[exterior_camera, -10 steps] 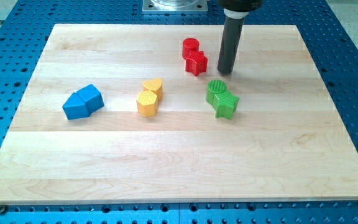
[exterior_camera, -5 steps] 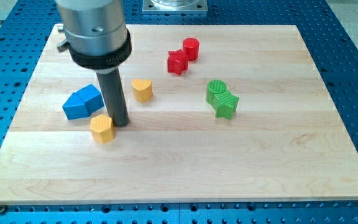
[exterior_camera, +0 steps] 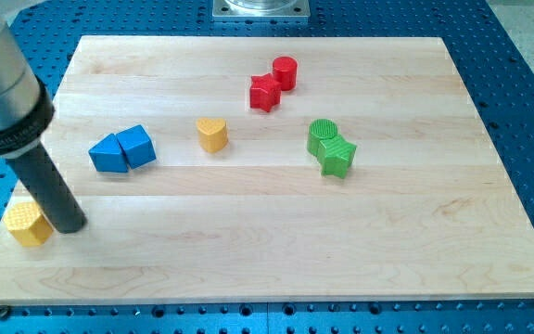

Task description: Place the yellow and blue blocks at the bottom left corner

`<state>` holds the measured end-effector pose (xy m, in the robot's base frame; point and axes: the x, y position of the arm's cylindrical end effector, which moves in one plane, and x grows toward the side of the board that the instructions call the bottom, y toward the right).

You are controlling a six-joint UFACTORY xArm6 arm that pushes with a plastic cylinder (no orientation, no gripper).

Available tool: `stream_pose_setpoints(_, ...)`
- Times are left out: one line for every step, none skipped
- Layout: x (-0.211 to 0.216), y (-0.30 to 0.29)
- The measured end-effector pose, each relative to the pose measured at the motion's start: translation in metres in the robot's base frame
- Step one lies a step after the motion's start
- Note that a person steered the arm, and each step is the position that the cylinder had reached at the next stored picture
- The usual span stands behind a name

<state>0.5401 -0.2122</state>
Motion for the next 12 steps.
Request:
stream_pose_setpoints(-0.061, 0.077)
stream_pose_setpoints(-0.117, 0.118)
stream_pose_setpoints(-0.097, 0.062)
stream_pose_setpoints(-0.090, 0.052)
stream_pose_setpoints(-0.111, 0.044)
stream_pose_setpoints(-0.052, 0.021)
stream_pose_setpoints(-0.073, 0.034)
stream_pose_setpoints(-0.113, -0.003)
stream_pose_setpoints(-0.062, -0.029)
stream_pose_setpoints(-0.041, -0.022)
stream_pose_setpoints(-0.088, -0.018)
stream_pose_setpoints(-0.079, 0.029)
